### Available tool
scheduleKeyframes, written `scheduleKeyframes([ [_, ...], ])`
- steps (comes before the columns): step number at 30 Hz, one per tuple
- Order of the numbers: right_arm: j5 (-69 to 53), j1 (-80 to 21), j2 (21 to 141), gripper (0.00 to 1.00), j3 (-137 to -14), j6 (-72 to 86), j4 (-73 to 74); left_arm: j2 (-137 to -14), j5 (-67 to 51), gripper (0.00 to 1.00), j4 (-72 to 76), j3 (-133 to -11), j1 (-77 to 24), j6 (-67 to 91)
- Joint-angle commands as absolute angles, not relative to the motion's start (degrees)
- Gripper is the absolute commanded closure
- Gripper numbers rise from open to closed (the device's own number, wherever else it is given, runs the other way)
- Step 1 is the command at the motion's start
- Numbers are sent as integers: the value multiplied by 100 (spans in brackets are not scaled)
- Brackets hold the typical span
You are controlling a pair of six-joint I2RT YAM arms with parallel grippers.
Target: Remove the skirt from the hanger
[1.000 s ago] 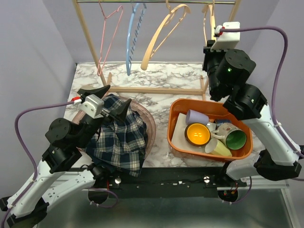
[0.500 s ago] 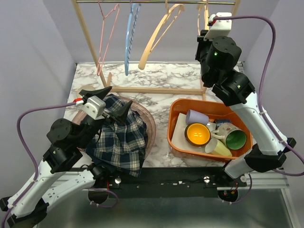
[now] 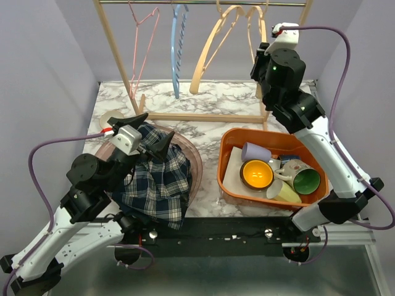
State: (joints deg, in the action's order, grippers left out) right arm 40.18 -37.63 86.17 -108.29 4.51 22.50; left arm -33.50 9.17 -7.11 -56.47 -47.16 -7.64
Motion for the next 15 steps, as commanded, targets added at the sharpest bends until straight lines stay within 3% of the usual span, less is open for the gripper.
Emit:
scheduleKeyframes([
  [1, 3726, -3753, 8280, 50, -10653, 790, 2557, -3393, 1011, 1, -457, -5563, -4711, -730],
  [2, 3727, -3753, 8218, 33, -10618, 826, 2636, -3410, 1011, 1, -448, -5563, -4711, -729],
  [7, 3376, -3753, 7551, 0, -10485, 949, 3136, -3436, 1072, 1, -422, -5563, -4711, -686],
  [15, 1609, -3753, 6154, 0, -9669, 1010, 4164, -3665, 1521, 1, -422, -5721, -4711, -405],
])
